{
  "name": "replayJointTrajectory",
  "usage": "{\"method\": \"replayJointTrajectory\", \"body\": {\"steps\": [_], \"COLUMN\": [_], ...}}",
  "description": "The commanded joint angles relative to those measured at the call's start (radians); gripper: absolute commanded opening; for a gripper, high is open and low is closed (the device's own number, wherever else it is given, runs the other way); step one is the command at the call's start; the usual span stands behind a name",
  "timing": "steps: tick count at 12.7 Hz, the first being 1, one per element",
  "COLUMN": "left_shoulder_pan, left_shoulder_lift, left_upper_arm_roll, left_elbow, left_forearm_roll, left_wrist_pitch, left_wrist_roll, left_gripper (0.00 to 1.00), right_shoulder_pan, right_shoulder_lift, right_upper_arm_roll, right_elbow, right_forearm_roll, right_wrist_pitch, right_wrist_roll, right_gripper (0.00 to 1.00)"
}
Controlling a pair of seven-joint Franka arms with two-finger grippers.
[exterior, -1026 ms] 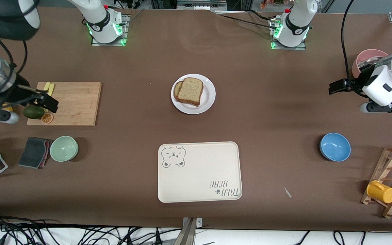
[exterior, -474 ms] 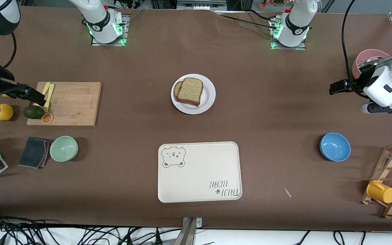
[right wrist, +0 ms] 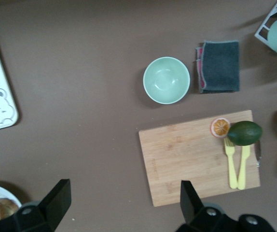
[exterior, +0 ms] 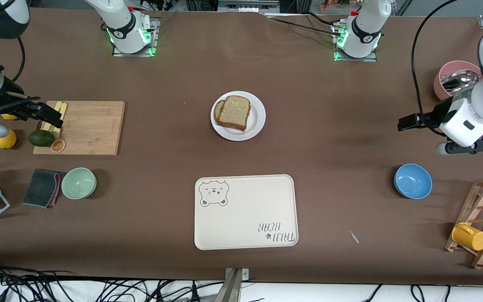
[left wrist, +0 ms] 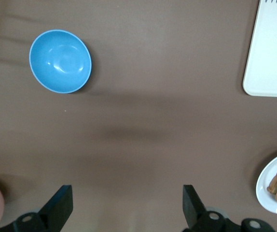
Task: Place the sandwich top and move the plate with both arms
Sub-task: 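Reach the left gripper toward the white plate rim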
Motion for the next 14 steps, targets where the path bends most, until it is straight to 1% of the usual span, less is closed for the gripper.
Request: {"method": "replayJointTrajectory", "body": {"steps": [1,4,5,8,9,10,12,14], "left_shoulder_pan": [-0.010,0.009,0.012,-0.002,-0.005,-0.007,-0.017,-0.023], "left_shoulder_lift": [0.061,0.092,0.085,0.045,0.037,0.030,0.026,0.025], "left_upper_arm_roll": [-0.004,-0.005,-0.004,-0.012,-0.034,-0.056,-0.070,-0.070], "left_elbow": [0.022,0.001,-0.044,-0.228,-0.278,-0.329,-0.406,-0.482], "left_forearm_roll": [-0.076,-0.182,-0.232,-0.380,-0.403,-0.433,-0.557,-0.659], "left_wrist_pitch": [0.057,0.117,0.154,0.331,0.382,0.439,0.498,0.521], "left_wrist_roll": [-0.068,-0.065,-0.052,-0.052,-0.048,-0.039,0.009,0.133], "left_gripper": [1.00,1.00,1.00,1.00,1.00,1.00,1.00,1.00], "right_shoulder_pan": [-0.015,-0.002,-0.002,-0.004,-0.002,0.001,0.001,0.001], "right_shoulder_lift": [-0.028,-0.028,-0.030,-0.027,-0.027,-0.027,-0.027,-0.027], "right_upper_arm_roll": [-0.028,-0.009,-0.009,-0.011,-0.009,-0.003,0.021,0.047], "right_elbow": [-0.012,-0.010,-0.007,-0.006,-0.004,-0.003,-0.003,-0.003], "right_forearm_roll": [0.066,0.057,0.060,0.058,0.061,0.057,0.031,-0.073], "right_wrist_pitch": [-0.001,-0.012,-0.033,-0.073,-0.105,-0.106,-0.104,-0.104], "right_wrist_roll": [-0.043,-0.059,-0.079,-0.088,-0.084,-0.081,-0.072,-0.069], "right_gripper": [1.00,1.00,1.00,1.00,1.00,1.00,1.00,1.00]}}
